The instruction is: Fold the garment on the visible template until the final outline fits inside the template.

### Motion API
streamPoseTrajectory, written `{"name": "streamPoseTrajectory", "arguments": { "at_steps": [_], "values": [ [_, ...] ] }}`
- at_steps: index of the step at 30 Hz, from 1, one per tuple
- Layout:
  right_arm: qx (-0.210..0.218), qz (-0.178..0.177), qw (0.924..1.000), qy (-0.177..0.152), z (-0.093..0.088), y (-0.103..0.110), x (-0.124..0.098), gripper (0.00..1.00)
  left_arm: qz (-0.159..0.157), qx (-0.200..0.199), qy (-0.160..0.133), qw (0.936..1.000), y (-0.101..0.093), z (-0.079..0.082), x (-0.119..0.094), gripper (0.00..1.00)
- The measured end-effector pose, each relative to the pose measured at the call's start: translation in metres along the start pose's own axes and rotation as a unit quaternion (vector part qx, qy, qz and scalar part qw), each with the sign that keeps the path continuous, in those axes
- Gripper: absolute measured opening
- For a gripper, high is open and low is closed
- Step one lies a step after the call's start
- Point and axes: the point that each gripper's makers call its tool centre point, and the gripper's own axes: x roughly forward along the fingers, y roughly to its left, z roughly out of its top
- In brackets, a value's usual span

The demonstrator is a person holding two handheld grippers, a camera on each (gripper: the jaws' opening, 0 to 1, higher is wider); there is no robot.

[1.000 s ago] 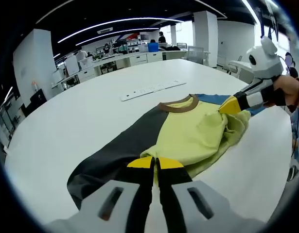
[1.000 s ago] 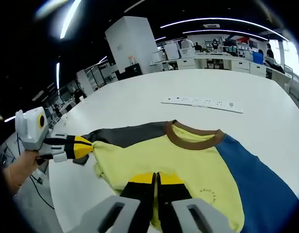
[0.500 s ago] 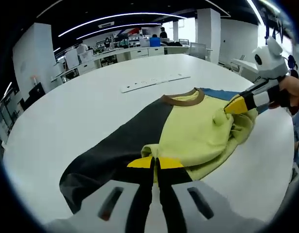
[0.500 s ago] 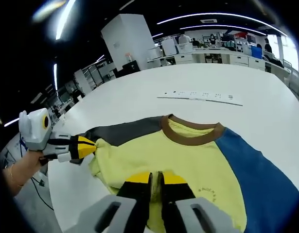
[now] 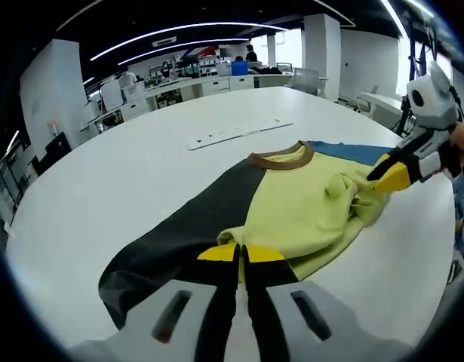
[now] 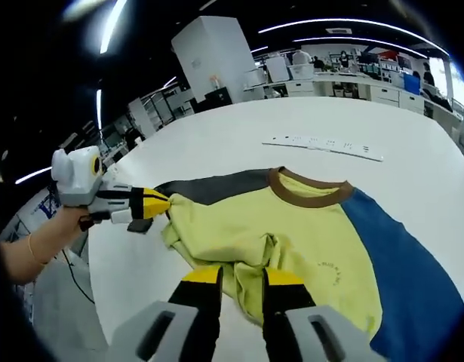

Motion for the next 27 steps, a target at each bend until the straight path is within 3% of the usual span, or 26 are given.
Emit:
{"name": "streamPoseTrajectory", "arguments": {
  "at_steps": [9,12,15,27],
  "values": [
    [-0.001,-0.003,0.9998,0.018,-0.026,0.001,0.008,0.14,-0.003,0.001,-0.006,1.0000,-0.002,0.005,-0.006,0.00],
    [-0.010,-0.010,0.9995,0.028,-0.033,-0.001,0.012,0.09,-0.004,0.000,-0.006,1.0000,-0.002,0.004,-0.006,0.00],
    [-0.010,-0.013,0.9996,0.023,-0.034,-0.004,0.012,0.00,-0.004,-0.001,-0.008,1.0000,-0.002,0.005,-0.008,0.00],
    [0.035,0.029,0.9990,-0.004,-0.028,0.005,-0.019,0.00,-0.012,-0.016,-0.028,0.9994,-0.003,0.017,-0.030,0.00]
  ]
}}
